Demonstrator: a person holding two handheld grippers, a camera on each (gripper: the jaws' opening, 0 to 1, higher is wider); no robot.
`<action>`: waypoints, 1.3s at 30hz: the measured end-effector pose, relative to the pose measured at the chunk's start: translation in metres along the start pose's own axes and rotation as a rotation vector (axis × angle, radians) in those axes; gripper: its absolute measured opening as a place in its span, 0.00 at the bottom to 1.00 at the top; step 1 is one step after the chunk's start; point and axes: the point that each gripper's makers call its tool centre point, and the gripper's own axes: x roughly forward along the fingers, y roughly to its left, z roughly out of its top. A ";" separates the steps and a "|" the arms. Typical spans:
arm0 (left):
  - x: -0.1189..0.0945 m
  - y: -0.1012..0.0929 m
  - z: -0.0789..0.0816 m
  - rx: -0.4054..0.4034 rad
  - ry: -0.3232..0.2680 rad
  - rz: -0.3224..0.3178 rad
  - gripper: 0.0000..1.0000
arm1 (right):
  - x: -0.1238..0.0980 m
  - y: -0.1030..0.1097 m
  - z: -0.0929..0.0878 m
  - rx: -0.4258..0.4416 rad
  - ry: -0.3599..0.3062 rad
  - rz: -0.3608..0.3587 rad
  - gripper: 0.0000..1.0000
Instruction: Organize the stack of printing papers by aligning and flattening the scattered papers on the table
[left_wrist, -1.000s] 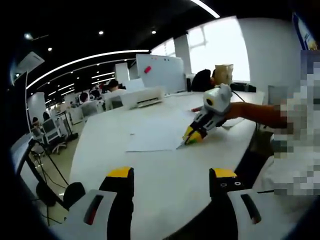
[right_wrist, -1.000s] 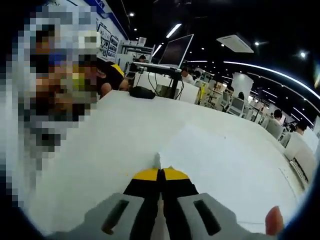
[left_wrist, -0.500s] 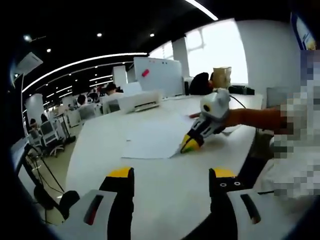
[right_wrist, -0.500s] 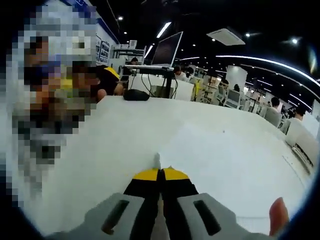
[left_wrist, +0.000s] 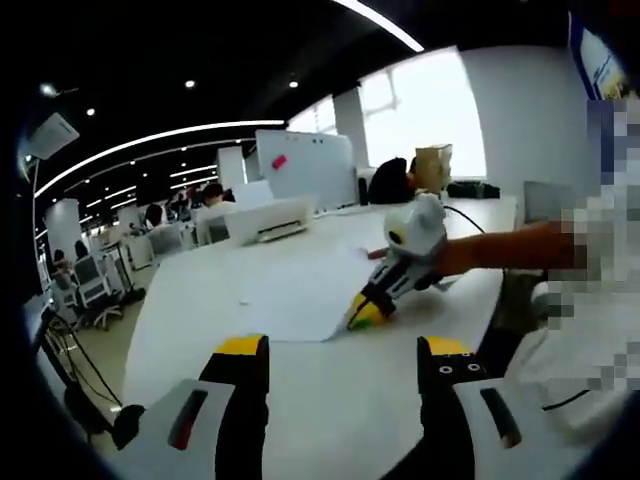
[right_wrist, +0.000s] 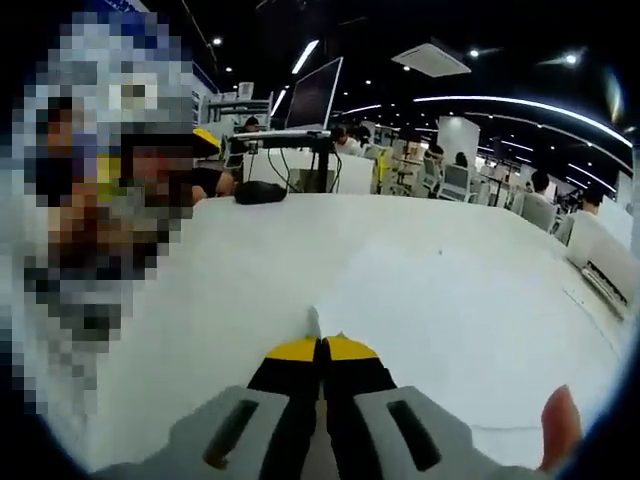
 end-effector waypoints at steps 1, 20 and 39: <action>-0.001 0.000 0.001 0.000 0.002 0.004 0.63 | -0.003 -0.001 0.002 0.000 -0.010 -0.001 0.00; 0.019 -0.006 -0.001 0.027 0.028 -0.044 0.63 | -0.059 -0.010 0.044 0.055 -0.157 -0.091 0.00; 0.055 -0.013 0.003 0.038 0.003 -0.153 0.63 | -0.105 -0.038 0.080 0.082 -0.236 -0.186 0.00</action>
